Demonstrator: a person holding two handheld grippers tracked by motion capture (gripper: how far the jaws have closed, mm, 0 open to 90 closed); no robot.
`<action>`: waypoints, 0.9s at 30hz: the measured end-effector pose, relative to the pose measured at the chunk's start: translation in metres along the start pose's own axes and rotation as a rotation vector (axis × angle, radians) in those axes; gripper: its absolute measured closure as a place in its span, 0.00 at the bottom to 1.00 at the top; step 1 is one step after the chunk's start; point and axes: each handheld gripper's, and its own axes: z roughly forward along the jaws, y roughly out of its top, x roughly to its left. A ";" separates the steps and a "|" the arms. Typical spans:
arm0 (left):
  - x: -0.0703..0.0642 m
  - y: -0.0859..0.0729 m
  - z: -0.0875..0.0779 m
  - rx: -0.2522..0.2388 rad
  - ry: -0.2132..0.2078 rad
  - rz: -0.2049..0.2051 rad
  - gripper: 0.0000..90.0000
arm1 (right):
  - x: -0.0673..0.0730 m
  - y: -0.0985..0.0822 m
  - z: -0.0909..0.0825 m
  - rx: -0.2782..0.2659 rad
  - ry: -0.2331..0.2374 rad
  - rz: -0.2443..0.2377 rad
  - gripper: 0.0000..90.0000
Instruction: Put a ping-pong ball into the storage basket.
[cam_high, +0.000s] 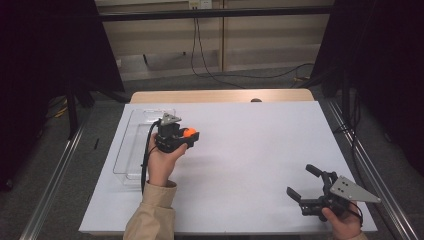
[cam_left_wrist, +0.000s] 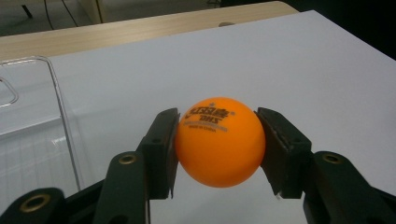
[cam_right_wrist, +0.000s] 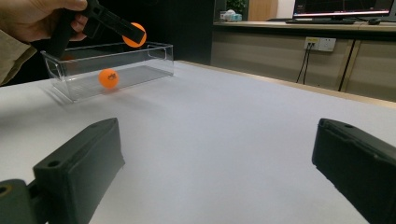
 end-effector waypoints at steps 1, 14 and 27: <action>0.000 0.000 0.000 0.000 0.001 -0.001 0.57 | 0.000 0.000 0.000 0.000 0.000 0.000 0.01; 0.004 0.000 -0.003 -0.001 0.008 -0.007 0.57 | 0.000 0.000 0.000 0.001 0.000 0.000 0.01; 0.007 -0.001 -0.006 -0.004 0.020 -0.015 0.57 | 0.000 0.000 0.000 0.002 0.001 -0.002 0.01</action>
